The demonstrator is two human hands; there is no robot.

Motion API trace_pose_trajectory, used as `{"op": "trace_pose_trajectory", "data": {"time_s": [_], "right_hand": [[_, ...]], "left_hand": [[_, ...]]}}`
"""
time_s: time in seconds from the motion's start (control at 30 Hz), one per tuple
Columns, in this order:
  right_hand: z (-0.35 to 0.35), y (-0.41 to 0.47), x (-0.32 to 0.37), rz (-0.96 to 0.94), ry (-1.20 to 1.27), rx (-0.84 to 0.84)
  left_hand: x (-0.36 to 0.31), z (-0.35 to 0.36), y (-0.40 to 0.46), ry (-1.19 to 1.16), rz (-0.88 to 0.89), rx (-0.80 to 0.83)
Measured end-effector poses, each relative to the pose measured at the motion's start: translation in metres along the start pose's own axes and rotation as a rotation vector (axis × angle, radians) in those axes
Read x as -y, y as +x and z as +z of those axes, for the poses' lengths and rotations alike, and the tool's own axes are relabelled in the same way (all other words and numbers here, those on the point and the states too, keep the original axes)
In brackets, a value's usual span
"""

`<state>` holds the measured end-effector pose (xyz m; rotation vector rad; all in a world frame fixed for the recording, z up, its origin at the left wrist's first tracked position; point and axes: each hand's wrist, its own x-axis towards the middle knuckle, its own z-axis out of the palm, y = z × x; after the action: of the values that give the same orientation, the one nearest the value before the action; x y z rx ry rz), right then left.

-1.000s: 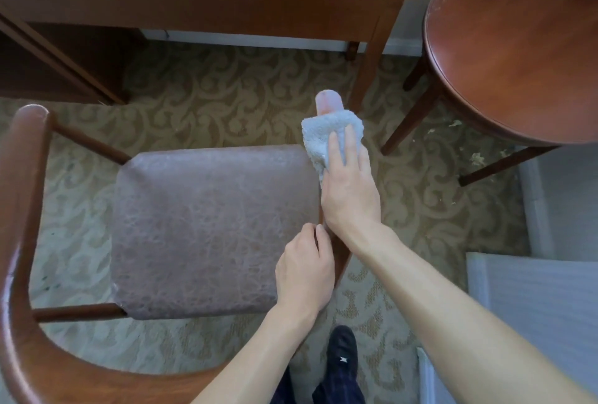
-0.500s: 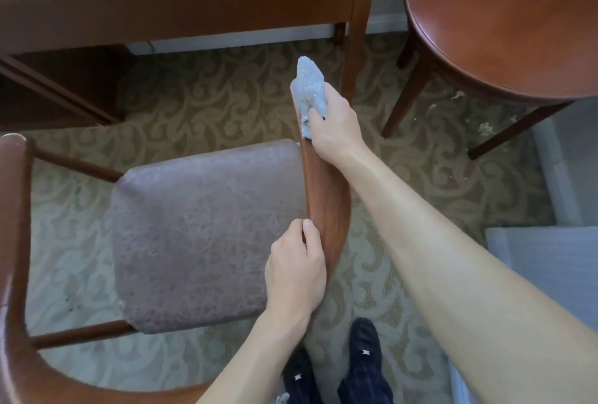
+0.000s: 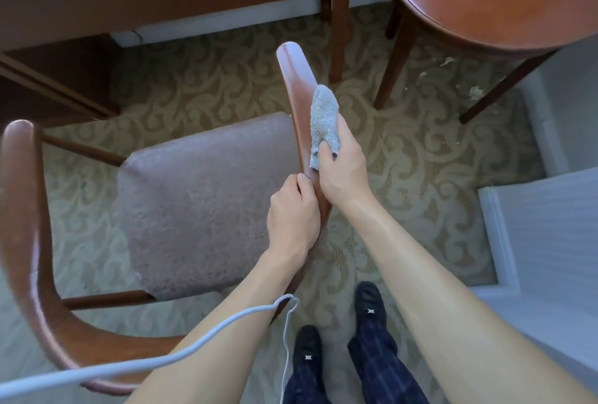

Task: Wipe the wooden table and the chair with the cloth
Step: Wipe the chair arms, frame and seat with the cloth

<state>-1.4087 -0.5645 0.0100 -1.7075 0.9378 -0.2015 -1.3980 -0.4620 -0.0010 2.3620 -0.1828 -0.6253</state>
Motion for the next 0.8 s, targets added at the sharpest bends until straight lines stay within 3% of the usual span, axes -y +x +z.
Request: {"op": "trace_pose_trajectory", "data": {"time_s": [0.17,0.5,0.8], "right_hand": [[0.002,-0.05,-0.006,0.035,0.119,-0.089],[0.035,-0.133,-0.018,0.078,0.13,-0.177],[0.06,-0.184,-0.019,0.142,0.124,-0.156]], "left_hand": [[0.005,-0.002,0.0,0.056,-0.007,0.102],[0.04,-0.058,-0.016,0.079,0.185,0.456],[0.096,-0.095,-0.088,0.202,0.328,0.384]]}}
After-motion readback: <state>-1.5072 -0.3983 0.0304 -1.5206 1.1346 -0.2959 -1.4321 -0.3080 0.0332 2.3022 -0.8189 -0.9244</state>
